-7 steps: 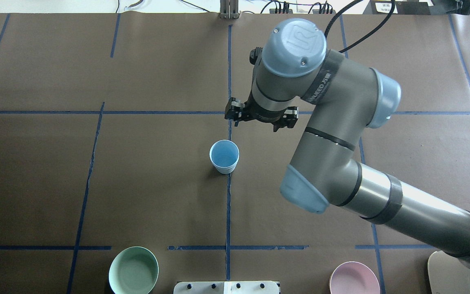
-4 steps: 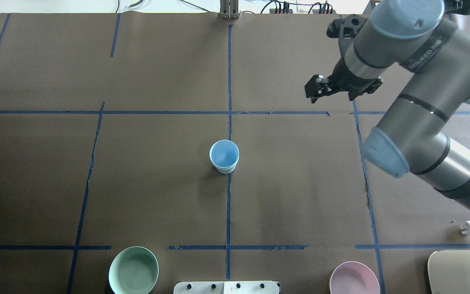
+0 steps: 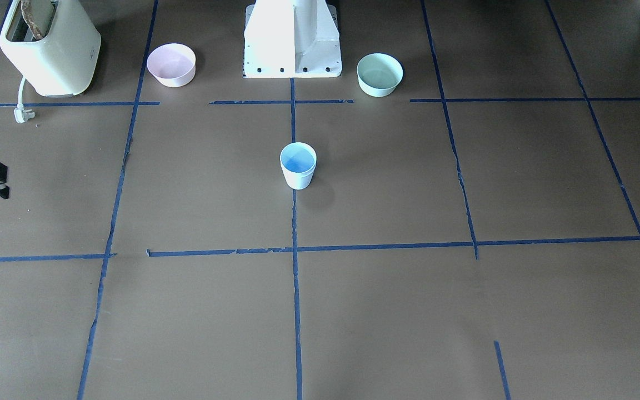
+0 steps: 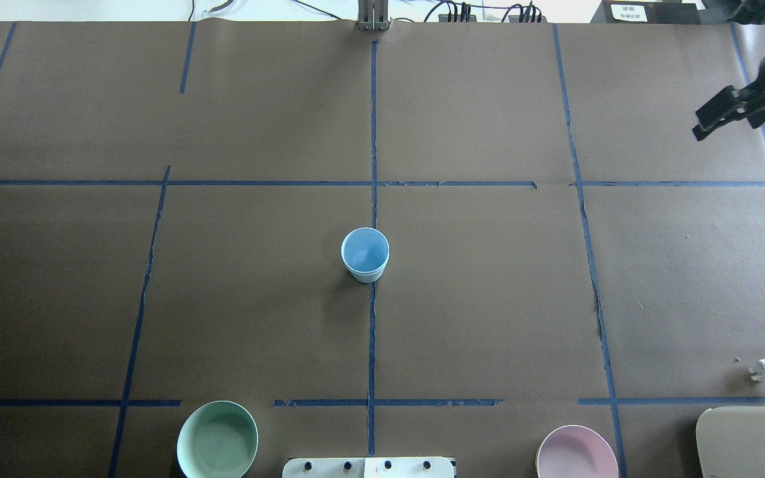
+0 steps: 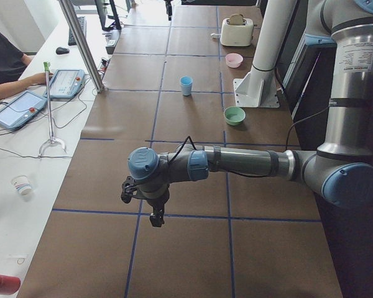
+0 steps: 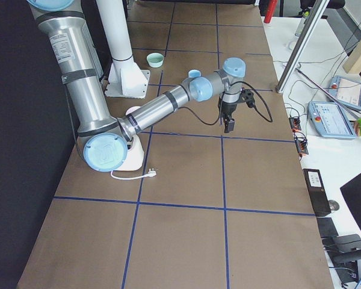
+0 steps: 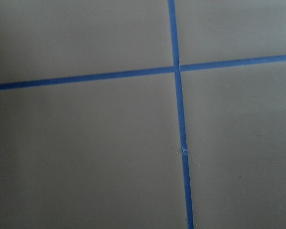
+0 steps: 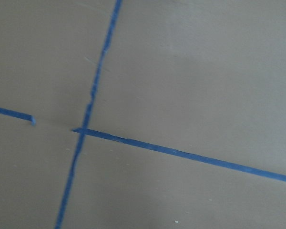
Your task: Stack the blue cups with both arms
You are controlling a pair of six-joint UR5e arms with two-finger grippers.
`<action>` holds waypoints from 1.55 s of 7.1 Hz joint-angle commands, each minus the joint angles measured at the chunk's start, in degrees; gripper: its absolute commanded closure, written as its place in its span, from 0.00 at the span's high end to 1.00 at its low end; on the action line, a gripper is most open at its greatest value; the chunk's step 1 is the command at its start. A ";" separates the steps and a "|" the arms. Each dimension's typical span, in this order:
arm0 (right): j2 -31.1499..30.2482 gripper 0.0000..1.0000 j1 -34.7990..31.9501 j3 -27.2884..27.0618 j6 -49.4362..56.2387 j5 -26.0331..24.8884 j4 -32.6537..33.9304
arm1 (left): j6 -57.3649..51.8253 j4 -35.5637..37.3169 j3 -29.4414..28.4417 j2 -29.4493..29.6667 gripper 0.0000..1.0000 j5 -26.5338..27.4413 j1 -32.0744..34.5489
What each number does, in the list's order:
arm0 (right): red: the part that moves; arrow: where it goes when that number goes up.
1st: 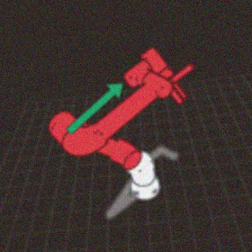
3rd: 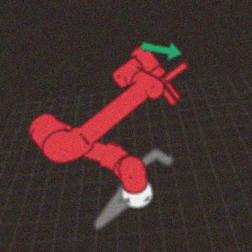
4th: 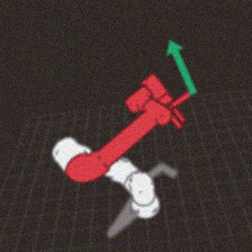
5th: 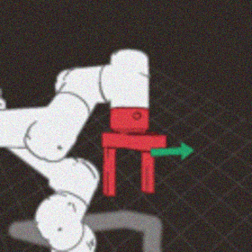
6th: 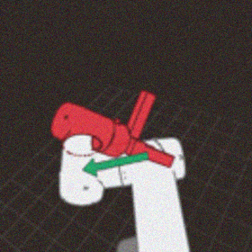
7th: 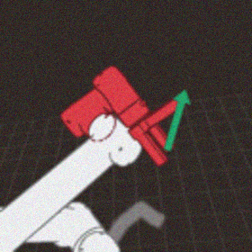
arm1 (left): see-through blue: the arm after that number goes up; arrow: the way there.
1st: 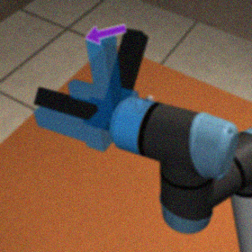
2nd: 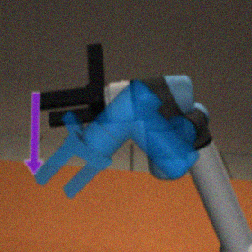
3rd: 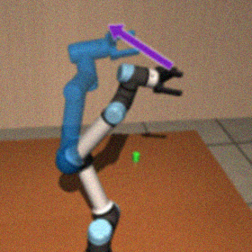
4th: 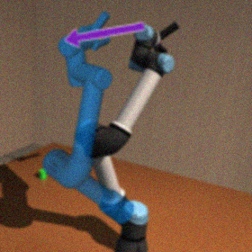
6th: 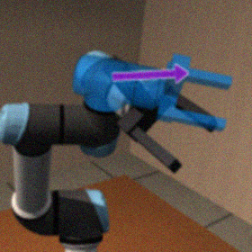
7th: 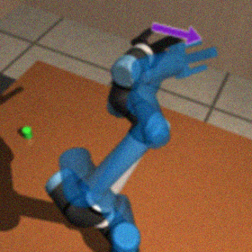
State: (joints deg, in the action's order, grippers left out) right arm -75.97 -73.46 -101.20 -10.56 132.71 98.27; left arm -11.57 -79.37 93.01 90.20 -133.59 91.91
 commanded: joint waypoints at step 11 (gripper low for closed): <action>-18.42 1.00 -18.03 7.34 11.08 5.90 -9.68 | -0.65 -0.08 -0.29 -1.87 1.00 0.09 -0.06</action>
State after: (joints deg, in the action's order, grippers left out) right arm -94.37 -91.43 -93.89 0.61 138.55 88.67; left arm -12.11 -79.45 93.05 88.66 -133.57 91.87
